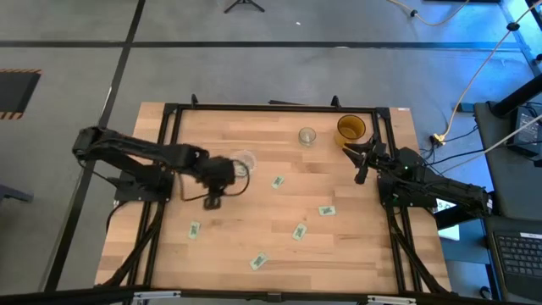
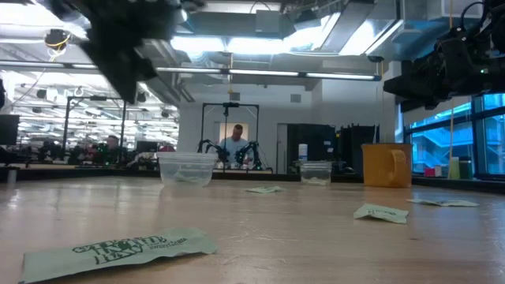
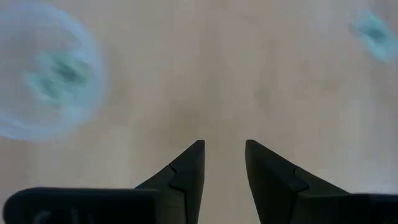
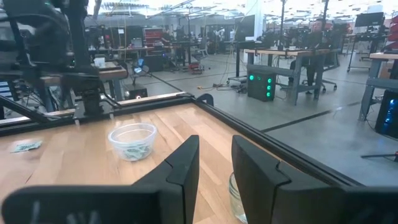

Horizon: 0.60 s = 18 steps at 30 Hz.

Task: Pick and place Stevia / Truvia into bins
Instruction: Put the stevia packet into the transparent container

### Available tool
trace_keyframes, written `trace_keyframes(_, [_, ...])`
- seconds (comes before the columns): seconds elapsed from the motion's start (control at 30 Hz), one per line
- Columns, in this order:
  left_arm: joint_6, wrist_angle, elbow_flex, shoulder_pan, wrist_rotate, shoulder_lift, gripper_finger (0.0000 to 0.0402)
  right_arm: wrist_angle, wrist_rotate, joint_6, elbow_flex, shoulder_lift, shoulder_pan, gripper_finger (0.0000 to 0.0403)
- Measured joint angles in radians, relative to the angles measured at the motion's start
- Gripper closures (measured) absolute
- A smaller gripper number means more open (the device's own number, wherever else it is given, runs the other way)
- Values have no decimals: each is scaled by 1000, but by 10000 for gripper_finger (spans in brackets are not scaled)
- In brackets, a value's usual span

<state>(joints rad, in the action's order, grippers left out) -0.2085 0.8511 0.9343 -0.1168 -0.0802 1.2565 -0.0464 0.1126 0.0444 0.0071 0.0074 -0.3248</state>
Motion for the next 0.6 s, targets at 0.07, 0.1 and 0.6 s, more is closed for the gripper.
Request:
trace_keyframes(0.07, [-51, 48, 0, -73, -5, -24, 291, 0, 0, 0, 0, 0, 0, 304])
trace_keyframes(0.1, [-71, 69, 0, -110, -1, -31, 292, 0, 0, 0, 0, 0, 0, 304])
trace_keyframes(0.6, [-297, 99, -99, -480, 84, 40, 290, 0, 0, -2, 0, 0, 0, 304])
